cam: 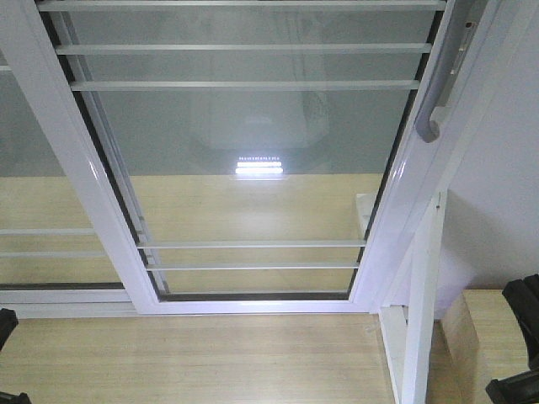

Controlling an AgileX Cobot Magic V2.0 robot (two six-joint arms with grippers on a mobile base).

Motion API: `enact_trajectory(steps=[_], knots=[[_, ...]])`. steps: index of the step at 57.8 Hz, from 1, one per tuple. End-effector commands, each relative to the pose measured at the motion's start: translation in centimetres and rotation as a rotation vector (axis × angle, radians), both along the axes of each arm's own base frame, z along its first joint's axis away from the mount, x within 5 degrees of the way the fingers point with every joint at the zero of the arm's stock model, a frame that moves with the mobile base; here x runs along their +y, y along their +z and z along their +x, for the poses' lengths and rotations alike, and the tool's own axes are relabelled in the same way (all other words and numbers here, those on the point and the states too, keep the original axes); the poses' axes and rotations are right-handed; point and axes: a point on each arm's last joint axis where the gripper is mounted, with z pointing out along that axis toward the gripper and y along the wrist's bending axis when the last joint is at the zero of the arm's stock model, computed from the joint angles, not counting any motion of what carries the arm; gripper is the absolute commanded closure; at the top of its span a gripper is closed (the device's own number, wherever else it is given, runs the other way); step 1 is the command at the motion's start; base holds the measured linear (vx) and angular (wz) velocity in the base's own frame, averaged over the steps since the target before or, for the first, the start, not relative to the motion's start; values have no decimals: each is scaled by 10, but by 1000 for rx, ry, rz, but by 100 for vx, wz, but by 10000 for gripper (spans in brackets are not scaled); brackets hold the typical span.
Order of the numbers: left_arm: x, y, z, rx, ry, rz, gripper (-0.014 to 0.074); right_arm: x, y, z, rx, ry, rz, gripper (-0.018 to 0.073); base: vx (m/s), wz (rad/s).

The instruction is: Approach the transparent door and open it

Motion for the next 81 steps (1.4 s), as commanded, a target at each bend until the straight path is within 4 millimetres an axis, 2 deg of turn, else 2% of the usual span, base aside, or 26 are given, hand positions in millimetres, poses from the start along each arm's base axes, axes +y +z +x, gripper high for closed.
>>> enact_trajectory(steps=[1, 11, 16, 58, 63, 69, 81], knots=[[4, 8, 5, -120, 26, 91, 603, 0, 5, 2, -56, 1, 2, 568, 0, 0], [7, 22, 7, -274, 66, 86, 603, 0, 6, 2, -67, 1, 3, 568, 0, 0], [7, 24, 7, -296, 72, 83, 603, 0, 7, 2, -71, 1, 5, 568, 0, 0], [7, 23, 7, -285, 69, 84, 603, 0, 6, 2, -65, 1, 4, 568, 0, 0], [6, 19, 6, -239, 57, 88, 603, 0, 6, 2, -65, 1, 4, 568, 0, 0], [6, 22, 7, -263, 71, 31, 603, 0, 6, 2, -65, 1, 4, 568, 0, 0], [12, 38, 6, -424, 146, -90, 603, 0, 6, 2, -65, 1, 4, 568, 0, 0]])
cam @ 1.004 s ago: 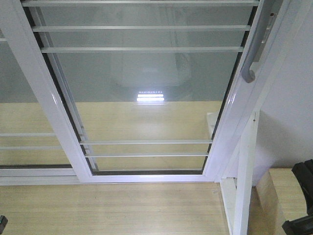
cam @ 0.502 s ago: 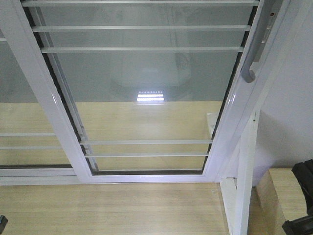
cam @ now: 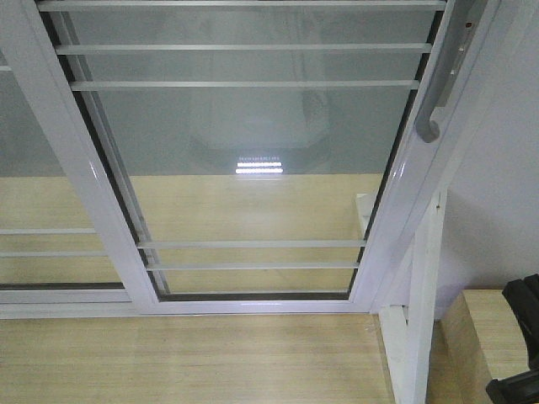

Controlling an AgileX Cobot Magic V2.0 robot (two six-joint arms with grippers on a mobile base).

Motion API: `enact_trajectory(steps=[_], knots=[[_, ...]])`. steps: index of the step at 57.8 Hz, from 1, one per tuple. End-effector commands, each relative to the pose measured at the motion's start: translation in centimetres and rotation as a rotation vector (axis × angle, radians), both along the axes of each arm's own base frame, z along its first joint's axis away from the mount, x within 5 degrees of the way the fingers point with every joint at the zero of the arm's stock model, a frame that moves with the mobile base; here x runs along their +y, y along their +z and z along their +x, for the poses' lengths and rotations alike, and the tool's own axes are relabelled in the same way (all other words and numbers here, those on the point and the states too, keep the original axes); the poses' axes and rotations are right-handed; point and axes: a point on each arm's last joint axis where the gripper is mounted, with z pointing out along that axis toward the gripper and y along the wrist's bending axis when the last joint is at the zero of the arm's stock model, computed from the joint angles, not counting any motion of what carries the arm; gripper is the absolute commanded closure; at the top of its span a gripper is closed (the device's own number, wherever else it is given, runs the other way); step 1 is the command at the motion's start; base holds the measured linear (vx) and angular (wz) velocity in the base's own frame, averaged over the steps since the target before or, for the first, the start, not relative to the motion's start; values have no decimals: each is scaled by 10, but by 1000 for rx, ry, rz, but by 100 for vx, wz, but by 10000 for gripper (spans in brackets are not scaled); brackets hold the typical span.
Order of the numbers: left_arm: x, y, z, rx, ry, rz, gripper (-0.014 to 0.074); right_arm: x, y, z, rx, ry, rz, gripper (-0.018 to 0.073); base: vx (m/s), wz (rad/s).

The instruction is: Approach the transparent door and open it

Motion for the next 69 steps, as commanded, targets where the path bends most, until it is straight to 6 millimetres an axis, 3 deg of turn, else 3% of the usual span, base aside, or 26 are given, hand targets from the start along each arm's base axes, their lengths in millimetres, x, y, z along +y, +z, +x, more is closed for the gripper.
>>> enact_trajectory(steps=[1, 48, 69], knots=[[5, 10, 1, -112, 53, -50, 603, 0, 6, 2, -65, 1, 4, 568, 0, 0], [6, 12, 1, -144, 64, -53, 603, 0, 7, 2, -77, 1, 8, 568, 0, 0], [8, 16, 0, -185, 77, -99, 603, 0, 24, 1, -254, -3, 68, 568, 0, 0]])
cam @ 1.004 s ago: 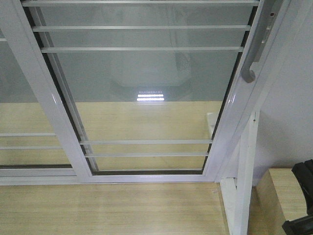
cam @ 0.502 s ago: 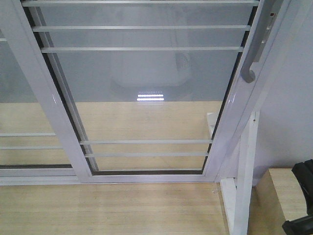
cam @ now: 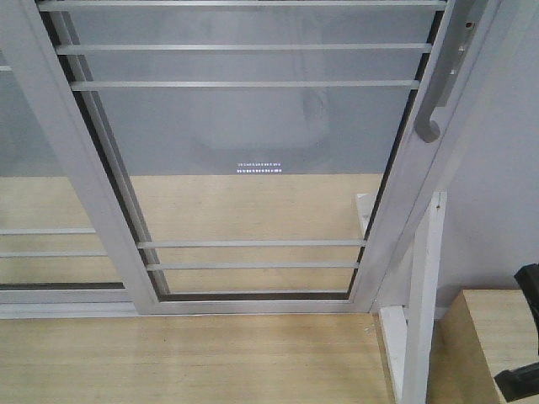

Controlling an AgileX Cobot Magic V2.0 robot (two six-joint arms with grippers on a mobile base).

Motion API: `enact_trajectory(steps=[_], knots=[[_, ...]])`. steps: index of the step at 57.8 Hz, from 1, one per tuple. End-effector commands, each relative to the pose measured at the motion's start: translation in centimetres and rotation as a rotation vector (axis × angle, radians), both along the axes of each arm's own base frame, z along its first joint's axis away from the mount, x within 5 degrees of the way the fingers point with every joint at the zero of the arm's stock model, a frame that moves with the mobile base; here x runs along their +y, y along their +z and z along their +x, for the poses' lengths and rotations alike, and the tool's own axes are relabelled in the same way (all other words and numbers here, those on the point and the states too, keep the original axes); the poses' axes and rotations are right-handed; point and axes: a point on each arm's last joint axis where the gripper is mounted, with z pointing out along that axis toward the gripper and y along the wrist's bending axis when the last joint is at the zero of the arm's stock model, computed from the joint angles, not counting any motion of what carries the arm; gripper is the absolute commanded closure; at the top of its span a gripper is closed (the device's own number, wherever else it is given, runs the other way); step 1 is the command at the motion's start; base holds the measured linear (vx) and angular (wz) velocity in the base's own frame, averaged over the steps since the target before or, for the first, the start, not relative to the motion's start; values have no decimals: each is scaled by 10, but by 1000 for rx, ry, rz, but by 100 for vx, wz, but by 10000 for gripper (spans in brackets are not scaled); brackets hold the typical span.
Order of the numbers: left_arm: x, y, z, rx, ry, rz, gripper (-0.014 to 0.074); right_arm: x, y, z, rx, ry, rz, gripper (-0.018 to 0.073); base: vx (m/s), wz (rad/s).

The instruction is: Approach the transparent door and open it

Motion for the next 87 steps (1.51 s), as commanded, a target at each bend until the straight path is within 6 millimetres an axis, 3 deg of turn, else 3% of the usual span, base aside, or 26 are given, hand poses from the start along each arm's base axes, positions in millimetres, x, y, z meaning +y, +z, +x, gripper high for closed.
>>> enact_trajectory(steps=[1, 9, 19, 36, 42, 53, 60, 69, 78, 87], knots=[[3, 4, 1, -48, 24, -54, 603, 0, 14, 0, -141, -1, 54, 568, 0, 0], [4, 7, 0, -82, 11, -172, 603, -1, 18, 0, -154, 7, 214, 568, 0, 0], [5, 8, 0, -97, -8, -276, 603, -1, 18, 0, -151, 8, 198, 568, 0, 0], [5, 11, -1, -95, -11, -270, 602, -1, 22, -1, -179, 6, 189, 566, 0, 0], [3, 34, -5, -127, -31, -247, 599, -1, 36, -3, -166, 9, 180, 565, 0, 0], [-3, 95, -12, -106, -65, -92, 596, 0, 86, -3, -34, 13, 87, 564, 0, 0], [-6, 121, 4, -25, -77, -83, 596, 3, 118, 8, 25, 13, 65, 564, 0, 0], [-10, 132, 39, 87, -72, -76, 596, 9, 145, 37, 64, 0, 4, 564, 0, 0], [-13, 132, 71, 163, -60, -70, 591, 16, 154, 74, 107, -7, -54, 561, 0, 0], [-14, 124, 90, 219, -51, -66, 553, 21, 156, 92, 82, -1, -27, 526, 0, 0]])
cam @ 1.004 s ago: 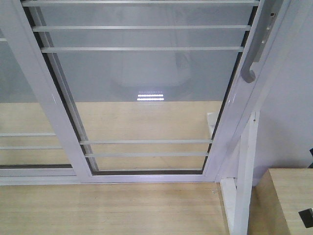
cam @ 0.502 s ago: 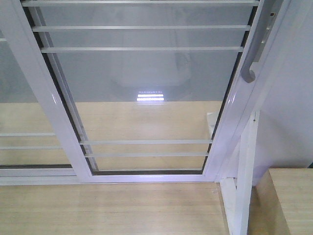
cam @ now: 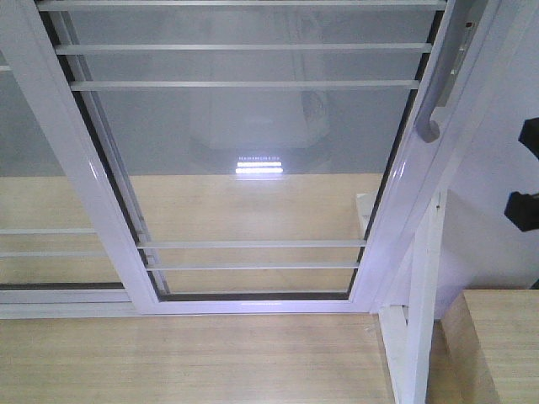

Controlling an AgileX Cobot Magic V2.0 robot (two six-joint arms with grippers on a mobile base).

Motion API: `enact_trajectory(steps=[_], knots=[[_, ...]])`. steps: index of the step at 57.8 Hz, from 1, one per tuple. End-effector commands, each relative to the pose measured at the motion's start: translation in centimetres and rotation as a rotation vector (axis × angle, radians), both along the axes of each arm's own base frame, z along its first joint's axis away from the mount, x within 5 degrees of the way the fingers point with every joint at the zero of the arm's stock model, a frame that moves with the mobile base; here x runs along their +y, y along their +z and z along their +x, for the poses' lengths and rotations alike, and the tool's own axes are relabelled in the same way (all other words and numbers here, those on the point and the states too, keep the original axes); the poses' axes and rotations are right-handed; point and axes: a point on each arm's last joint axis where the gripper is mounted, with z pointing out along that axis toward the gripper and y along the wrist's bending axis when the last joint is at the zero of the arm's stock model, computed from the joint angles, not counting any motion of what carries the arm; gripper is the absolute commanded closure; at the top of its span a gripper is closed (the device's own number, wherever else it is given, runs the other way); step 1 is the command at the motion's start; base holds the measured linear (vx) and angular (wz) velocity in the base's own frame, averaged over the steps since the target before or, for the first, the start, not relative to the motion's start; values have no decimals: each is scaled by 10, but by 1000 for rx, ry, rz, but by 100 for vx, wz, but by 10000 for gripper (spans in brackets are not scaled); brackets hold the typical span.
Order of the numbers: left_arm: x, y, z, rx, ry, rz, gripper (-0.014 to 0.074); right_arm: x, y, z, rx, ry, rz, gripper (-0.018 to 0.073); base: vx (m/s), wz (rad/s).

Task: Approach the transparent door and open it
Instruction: 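Raise the right gripper and close it on the door's silver handle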

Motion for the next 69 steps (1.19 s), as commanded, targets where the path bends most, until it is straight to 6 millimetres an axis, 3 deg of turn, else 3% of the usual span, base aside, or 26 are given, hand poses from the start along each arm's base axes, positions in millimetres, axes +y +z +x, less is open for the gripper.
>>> enact_trajectory(steps=[1, 8, 21, 25, 34, 45, 63, 69], knots=[[2, 17, 9, -107, 30, -13, 543, 2, 22, 8, -147, 6, 35, 519, 0, 0], [2, 17, 12, -111, 34, -13, 465, 3, 21, 9, -141, 5, 44, 426, 0, 0], [2, 17, 12, -112, 35, -13, 265, 3, 18, 9, -113, 4, 38, 145, 0, 0], [2, 17, 12, -111, 34, -13, 232, 3, 18, 9, -110, 3, 45, 107, 0, 0], [2, 17, 12, -108, 34, -14, 220, 3, 17, 10, -116, 4, 37, 106, 0, 0], [3, 20, 12, -143, 43, -17, 220, 6, 18, 26, -178, 7, 34, 137, 0, 0], [3, 19, 18, -158, 53, -14, 220, 19, -5, 79, -220, 4, 62, 139, 0, 0], [3, 19, 19, -153, 53, -13, 220, 12, -18, 100, -227, -65, 86, 139, 0, 0]])
